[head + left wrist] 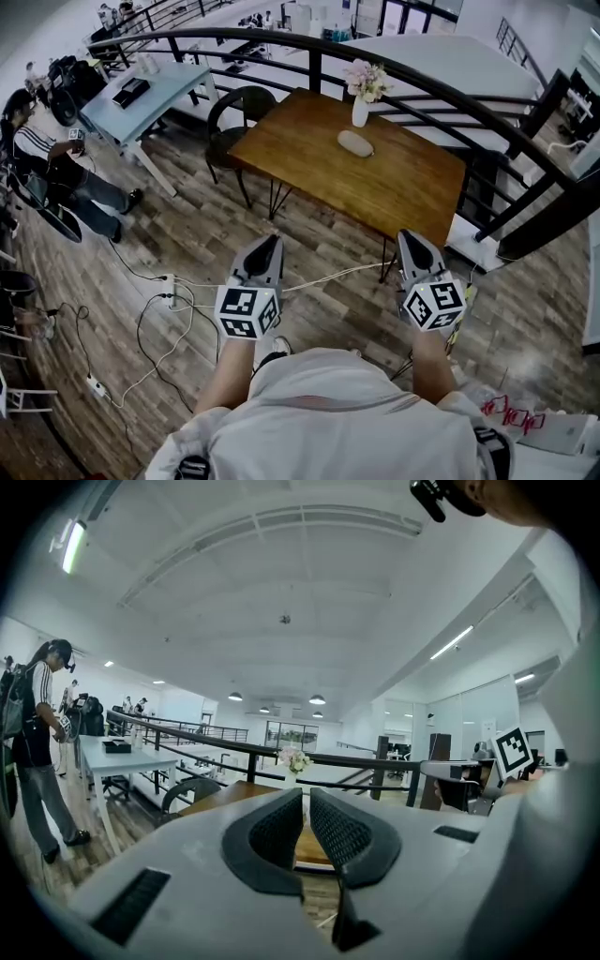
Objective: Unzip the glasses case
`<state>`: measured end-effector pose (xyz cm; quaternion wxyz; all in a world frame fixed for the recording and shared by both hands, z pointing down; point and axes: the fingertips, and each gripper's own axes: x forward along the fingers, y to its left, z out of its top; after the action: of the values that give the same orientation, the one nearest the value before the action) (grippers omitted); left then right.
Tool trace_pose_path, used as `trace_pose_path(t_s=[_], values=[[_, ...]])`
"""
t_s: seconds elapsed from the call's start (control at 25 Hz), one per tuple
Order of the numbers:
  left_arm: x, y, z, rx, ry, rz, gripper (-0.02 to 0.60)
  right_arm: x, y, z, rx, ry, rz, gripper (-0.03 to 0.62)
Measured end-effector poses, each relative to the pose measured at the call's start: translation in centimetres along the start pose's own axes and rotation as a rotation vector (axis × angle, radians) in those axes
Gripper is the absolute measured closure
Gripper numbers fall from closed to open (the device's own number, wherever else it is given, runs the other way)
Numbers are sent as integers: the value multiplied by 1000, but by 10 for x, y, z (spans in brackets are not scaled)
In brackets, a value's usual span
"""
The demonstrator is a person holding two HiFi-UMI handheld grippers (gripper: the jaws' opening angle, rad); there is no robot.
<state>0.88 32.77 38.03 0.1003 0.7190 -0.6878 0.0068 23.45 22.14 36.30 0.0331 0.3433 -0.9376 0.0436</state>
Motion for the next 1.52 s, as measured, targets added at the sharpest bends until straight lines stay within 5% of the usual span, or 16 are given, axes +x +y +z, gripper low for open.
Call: trace_pose_path(t_s=[0.76,1.16,1.52], values=[[-24,110,-41,-75,84,-74,548,61,98,-46,25,85,-42,542],[44,131,-38,-88,97,-87,548,122,53,-47,38,103,-59,542],[165,117,-6,-47,94,-96,548,189,-40,-36,57,103,-34,543]])
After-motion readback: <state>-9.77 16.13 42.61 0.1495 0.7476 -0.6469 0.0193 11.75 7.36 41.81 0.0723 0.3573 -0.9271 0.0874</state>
